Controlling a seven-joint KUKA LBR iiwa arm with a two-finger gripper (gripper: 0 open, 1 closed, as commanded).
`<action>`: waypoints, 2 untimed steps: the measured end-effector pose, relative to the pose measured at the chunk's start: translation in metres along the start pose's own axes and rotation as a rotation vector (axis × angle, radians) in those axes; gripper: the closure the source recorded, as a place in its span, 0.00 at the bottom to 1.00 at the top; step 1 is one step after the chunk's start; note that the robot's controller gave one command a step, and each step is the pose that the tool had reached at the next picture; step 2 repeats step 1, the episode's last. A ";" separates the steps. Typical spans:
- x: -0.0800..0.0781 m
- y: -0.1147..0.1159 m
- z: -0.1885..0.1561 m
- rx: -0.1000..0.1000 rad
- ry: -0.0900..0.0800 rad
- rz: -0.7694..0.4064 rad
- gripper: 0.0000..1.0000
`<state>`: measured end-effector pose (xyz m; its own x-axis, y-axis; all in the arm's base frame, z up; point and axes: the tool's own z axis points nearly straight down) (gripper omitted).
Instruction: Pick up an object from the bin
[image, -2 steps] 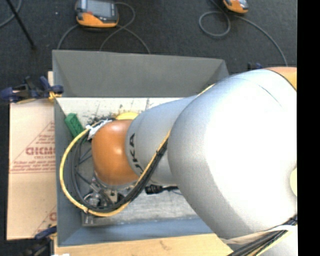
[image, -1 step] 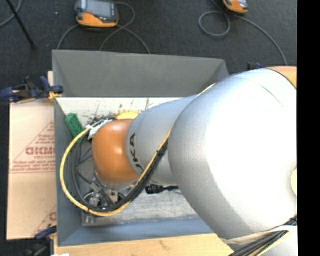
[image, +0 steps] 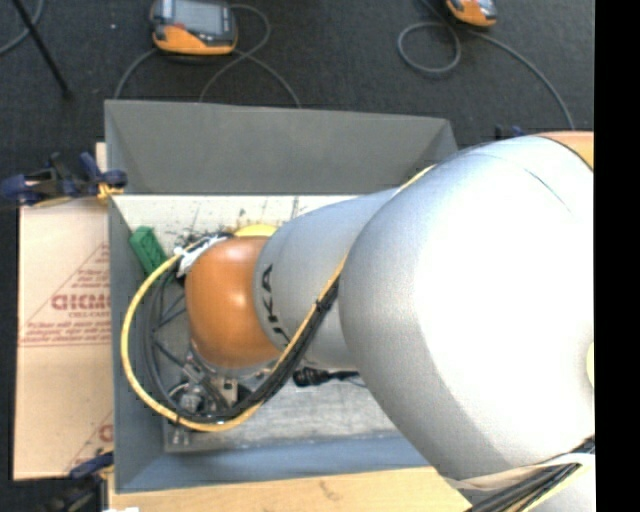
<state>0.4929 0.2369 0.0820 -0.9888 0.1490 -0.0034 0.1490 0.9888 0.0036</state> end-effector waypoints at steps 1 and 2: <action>0.000 0.000 -0.003 0.001 0.000 0.000 1.00; 0.000 0.000 -0.003 0.001 0.000 0.000 1.00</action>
Offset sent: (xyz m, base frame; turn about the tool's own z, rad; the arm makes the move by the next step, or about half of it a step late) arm 0.0000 0.0002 0.0355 0.0000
